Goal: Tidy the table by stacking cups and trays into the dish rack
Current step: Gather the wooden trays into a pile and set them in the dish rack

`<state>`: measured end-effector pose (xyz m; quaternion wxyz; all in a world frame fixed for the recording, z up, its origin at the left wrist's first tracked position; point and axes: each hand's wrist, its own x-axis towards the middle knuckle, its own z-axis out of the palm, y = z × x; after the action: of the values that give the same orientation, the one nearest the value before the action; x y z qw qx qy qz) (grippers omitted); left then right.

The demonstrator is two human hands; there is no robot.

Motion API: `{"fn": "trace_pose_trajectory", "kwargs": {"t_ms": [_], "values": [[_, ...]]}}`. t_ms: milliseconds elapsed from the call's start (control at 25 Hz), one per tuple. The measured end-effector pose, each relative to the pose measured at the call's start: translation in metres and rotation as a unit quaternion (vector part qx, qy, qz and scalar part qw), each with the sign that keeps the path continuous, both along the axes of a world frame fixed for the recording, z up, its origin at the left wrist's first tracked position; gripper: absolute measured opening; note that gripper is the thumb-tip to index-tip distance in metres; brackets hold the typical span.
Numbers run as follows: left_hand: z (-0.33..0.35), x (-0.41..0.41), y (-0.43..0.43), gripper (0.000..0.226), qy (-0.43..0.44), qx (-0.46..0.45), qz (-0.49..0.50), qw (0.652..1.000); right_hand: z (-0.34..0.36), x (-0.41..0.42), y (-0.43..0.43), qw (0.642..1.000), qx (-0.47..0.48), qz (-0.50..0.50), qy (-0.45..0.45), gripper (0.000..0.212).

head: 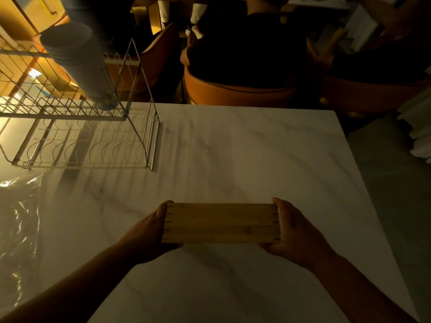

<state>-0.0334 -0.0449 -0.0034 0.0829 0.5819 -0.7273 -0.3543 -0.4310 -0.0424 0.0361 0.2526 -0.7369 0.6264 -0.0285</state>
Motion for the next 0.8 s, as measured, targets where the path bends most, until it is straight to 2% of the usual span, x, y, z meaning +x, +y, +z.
{"fn": "trace_pose_trajectory", "kwargs": {"t_ms": [120, 200, 280, 400, 560, 680, 800], "values": [[0.001, -0.001, 0.002, 0.105, -0.002, -0.007, -0.007, 1.0, 0.012, 0.027, 0.003, 0.98, -0.139, 0.1, 0.1, 0.106], [0.001, -0.003, 0.001, 0.105, -0.002, -0.007, -0.006, 1.0, 0.016, 0.058, -0.006, 0.968, -0.093, 0.161, 0.168, 0.105], [0.003, -0.001, 0.002, 0.106, 0.005, -0.011, -0.002, 1.0, 0.019, 0.099, -0.016, 0.964, -0.016, 0.167, 0.205, 0.106], [0.003, -0.003, 0.001, 0.105, 0.011, -0.01, -0.001, 1.0, 0.016, 0.141, -0.023, 0.954, 0.005, 0.187, 0.236, 0.101], [0.001, 0.0, 0.005, 0.106, 0.018, -0.019, 0.014, 1.0, 0.015, 0.143, -0.028, 0.956, -0.028, 0.205, 0.209, 0.088], [0.002, 0.0, 0.006, 0.112, 0.024, 0.008, 0.042, 0.999, 0.016, 0.136, -0.029, 0.964, -0.031, 0.198, 0.174, 0.087], [0.009, 0.0, 0.003, 0.112, 0.07, 0.064, 0.163, 0.982, 0.021, 0.129, -0.029, 0.985, -0.042, 0.134, 0.103, 0.088]]}}
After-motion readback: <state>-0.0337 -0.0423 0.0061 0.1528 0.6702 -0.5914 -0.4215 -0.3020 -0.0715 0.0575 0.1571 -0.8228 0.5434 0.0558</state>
